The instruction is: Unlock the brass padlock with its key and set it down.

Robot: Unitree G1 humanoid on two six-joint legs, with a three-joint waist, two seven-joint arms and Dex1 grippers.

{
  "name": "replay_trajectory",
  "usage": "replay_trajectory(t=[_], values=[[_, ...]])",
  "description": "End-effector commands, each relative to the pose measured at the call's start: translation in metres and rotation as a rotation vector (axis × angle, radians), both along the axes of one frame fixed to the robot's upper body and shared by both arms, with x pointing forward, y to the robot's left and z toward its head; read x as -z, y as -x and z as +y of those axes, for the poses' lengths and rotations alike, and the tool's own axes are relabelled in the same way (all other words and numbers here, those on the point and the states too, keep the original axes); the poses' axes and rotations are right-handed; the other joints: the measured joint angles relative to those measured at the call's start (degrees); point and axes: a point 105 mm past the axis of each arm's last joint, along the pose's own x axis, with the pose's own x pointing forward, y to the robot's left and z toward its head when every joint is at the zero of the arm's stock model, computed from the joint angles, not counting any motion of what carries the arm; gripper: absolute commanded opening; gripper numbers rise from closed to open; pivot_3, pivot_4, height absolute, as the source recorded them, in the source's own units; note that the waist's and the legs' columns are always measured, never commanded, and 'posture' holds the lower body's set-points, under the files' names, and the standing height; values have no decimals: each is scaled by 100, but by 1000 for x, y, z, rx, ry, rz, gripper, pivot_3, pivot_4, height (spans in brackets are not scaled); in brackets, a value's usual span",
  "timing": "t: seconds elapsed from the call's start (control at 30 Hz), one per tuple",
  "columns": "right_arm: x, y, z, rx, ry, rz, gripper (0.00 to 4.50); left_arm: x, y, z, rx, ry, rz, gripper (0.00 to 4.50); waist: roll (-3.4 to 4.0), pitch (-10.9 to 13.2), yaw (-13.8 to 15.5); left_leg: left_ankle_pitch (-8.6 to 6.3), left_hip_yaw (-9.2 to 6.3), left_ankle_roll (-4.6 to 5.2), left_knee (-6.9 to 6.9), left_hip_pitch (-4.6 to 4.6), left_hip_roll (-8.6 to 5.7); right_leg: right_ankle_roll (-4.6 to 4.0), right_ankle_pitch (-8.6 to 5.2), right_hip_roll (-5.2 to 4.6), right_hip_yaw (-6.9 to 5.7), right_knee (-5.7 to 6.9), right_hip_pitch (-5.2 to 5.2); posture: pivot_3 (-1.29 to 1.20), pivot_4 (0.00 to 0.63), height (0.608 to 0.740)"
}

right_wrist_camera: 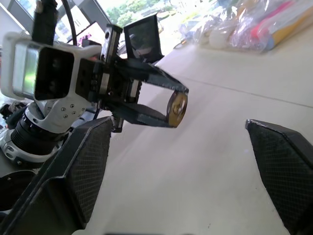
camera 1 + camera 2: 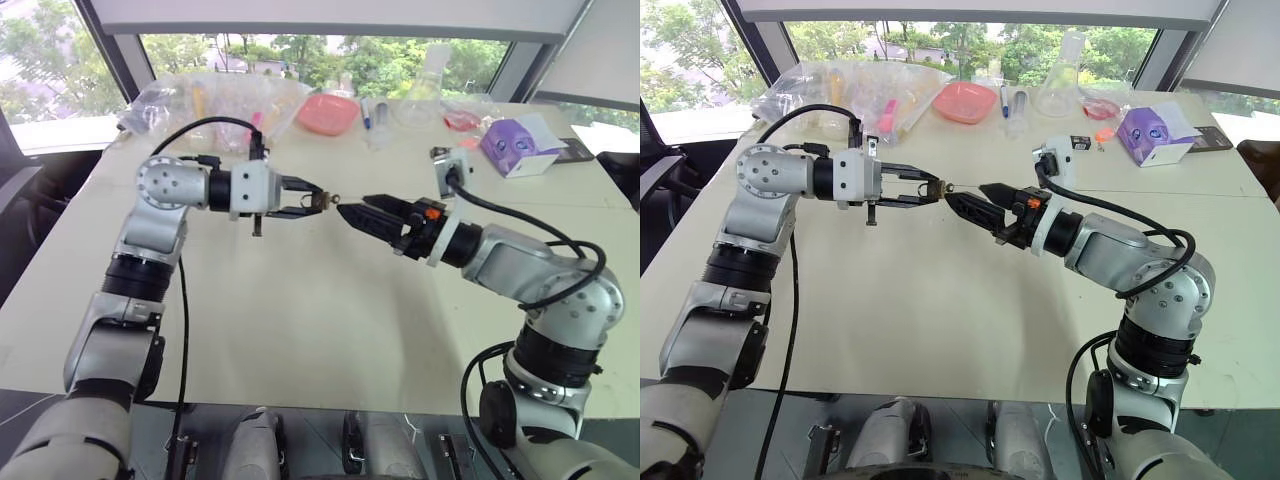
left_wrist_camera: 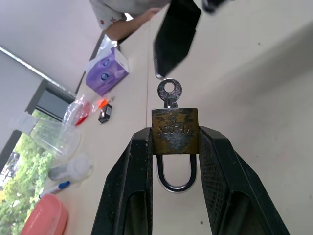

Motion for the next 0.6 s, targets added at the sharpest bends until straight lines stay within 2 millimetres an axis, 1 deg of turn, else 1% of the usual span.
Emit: replay_trajectory(t=[0.03, 0.17, 0.47, 0.6], values=[[-7, 3, 1, -20, -13, -25, 2681, -16, 10, -5, 23, 49, -50, 712, 0, 0, -1, 0, 0, -1, 0, 0, 0, 0, 0, 1, 0, 0, 0, 0, 150, 740], [-9, 2, 2, -23, -27, -23, 2681, -16, 15, -8, 36, 49, -60, 712, 0, 0, -6, 1, 0, -2, 0, 1, 1, 0, 0, 1, 0, 0, 0, 0, 150, 740], [-13, 3, 3, -30, -63, -18, 2681, -13, 16, -5, 34, 32, -73, 712, 0, 0, 0, 1, 1, -2, -1, 2, 1, 0, 0, 1, 0, -1, 0, 0, 150, 740], [-12, 4, 4, -33, -65, -11, 2681, -15, 16, -7, 37, 39, -81, 712, 0, 0, 1, 1, 1, -2, -1, 2, 1, 0, 0, 0, 0, -1, 0, 0, 150, 740]])
